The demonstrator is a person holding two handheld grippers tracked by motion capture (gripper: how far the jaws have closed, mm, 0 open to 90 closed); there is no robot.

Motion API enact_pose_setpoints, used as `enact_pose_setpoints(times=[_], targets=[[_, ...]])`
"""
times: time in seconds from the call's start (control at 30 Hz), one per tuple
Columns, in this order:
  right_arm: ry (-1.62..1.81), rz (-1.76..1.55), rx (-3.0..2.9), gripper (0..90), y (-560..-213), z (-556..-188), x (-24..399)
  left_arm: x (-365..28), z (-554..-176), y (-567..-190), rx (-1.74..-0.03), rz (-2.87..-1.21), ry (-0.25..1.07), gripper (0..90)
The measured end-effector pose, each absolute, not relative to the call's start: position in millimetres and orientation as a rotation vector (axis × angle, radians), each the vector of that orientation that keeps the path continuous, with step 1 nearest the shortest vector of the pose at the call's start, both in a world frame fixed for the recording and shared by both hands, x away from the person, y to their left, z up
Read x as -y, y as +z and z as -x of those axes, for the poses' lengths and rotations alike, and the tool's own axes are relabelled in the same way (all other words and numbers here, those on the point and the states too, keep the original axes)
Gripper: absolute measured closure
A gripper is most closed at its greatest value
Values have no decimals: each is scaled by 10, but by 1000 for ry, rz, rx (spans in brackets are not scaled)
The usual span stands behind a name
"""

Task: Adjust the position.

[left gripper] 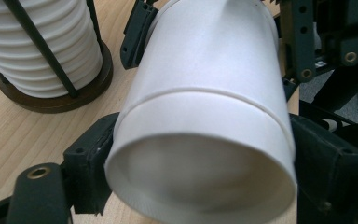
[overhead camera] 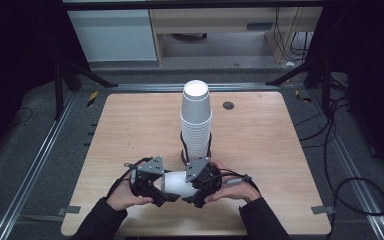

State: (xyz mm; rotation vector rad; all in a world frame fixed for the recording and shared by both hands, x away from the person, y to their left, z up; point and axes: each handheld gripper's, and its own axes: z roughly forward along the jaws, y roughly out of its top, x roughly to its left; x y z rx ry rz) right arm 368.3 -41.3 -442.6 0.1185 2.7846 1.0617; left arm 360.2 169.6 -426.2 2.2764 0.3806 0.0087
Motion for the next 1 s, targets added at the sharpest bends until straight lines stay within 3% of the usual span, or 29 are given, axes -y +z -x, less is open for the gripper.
enact_pose_setpoints(times=[1.0], targets=[[1128,-130,-2773,44,-4361,-3691,467,-1777,-3613,-4229,-377,-2272,8,208]])
